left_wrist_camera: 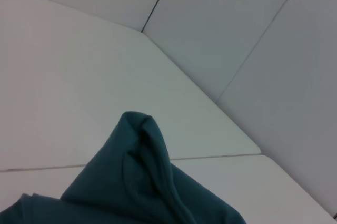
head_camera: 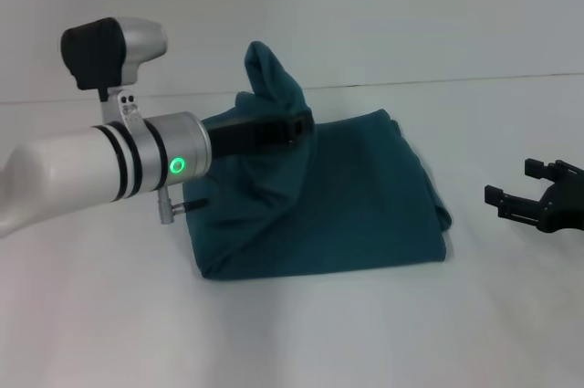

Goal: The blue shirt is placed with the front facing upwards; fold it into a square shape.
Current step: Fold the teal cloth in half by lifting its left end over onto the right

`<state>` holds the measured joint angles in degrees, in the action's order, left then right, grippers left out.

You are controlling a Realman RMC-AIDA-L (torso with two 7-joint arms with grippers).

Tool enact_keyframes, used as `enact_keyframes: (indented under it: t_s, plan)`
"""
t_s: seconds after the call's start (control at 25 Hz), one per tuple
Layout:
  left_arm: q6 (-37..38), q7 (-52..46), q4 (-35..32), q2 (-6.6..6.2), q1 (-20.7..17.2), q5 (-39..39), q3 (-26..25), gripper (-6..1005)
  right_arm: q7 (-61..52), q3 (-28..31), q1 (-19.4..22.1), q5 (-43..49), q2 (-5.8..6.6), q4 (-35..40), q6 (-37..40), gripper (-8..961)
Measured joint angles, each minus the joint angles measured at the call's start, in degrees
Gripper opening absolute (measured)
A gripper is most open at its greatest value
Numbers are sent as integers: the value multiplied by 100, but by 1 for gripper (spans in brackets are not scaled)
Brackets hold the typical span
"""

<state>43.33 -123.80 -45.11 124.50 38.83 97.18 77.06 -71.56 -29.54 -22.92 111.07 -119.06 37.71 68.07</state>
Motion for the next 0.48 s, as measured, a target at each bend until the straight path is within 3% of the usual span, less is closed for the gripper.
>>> enact_keyframes:
  t_s: [0.48]
  plan:
    - [-193, -44, 19, 13, 235, -221, 381, 71, 20, 54, 25, 3, -6, -43, -14, 900]
